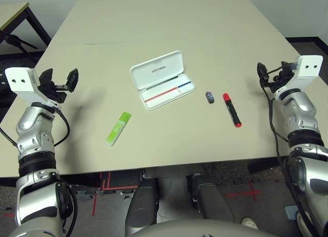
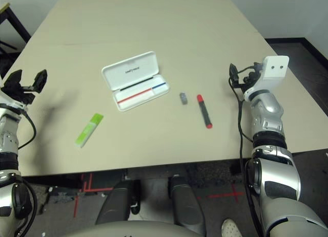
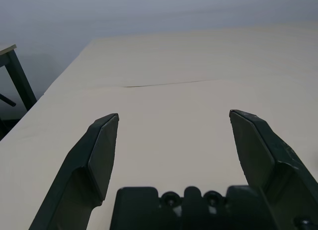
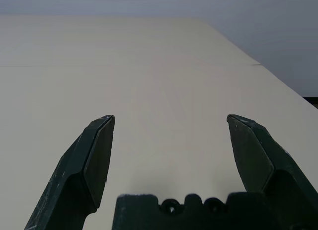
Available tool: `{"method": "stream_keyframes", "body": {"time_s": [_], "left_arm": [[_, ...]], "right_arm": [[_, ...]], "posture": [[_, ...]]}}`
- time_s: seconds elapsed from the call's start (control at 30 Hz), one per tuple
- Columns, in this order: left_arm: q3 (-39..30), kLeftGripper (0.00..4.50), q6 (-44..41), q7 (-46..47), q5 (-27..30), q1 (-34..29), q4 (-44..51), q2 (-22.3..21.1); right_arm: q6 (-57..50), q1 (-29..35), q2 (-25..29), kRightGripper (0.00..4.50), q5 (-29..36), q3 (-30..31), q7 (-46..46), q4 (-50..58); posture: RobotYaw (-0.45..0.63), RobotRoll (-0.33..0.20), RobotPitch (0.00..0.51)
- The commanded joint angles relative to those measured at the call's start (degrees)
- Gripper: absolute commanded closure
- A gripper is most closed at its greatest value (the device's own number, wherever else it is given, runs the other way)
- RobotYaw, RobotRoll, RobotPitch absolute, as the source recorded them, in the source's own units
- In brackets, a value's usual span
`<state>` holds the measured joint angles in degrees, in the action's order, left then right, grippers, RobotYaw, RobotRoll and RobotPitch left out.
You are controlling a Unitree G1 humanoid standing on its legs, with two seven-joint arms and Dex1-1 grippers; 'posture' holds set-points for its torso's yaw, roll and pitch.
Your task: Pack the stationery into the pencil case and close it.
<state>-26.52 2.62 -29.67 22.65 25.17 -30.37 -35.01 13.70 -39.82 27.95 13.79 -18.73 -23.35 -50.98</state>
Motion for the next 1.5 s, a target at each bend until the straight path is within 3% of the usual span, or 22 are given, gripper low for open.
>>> {"method": "stream_keyframes", "body": {"time_s": [0.03, 0.43, 0.77, 1.03, 1.2, 1.5], "left_arm": [[-0.4, 0.02, -0.1, 0.0, 0.1, -0.4, -0.6, -0.3], [-0.7, 0.02, -1.8, -0.6, 1.0, -2.1, 2.5, -0.6], [2.2, 0.02, -5.9, -7.4, 2.8, -4.4, 9.3, 0.0], [9.0, 0.02, -11.4, -14.2, 2.6, -8.4, 21.0, -1.0], [17.1, 0.02, -17.7, -18.3, 0.6, -11.4, 32.3, -4.4], [30.8, 0.02, -29.8, -20.5, -4.7, -7.2, 42.9, -8.5]], "right_arm": [[0.8, -0.6, -0.6, 0.00, -0.1, 0.1, 0.3, -1.0], [-2.4, -2.2, 0.7, 0.00, 0.3, 1.2, -5.7, -1.6], [-17.4, 4.4, 8.0, 0.00, 0.4, 10.9, -33.7, 11.1], [-18.5, 4.5, 10.8, 0.00, -0.8, 13.3, -39.9, 11.9], [-18.0, 4.2, 11.1, 0.00, -1.7, 13.9, -40.8, 11.2], [-17.3, 4.8, 11.0, 0.00, -3.1, 14.7, -41.7, 11.2]], "posture": [[-0.01, 0.000, 0.121], [-0.01, 0.000, 0.132], [-0.01, 0.000, 0.131], [0.00, 0.000, 0.122], [0.01, 0.000, 0.126], [0.01, 0.000, 0.131]]}}
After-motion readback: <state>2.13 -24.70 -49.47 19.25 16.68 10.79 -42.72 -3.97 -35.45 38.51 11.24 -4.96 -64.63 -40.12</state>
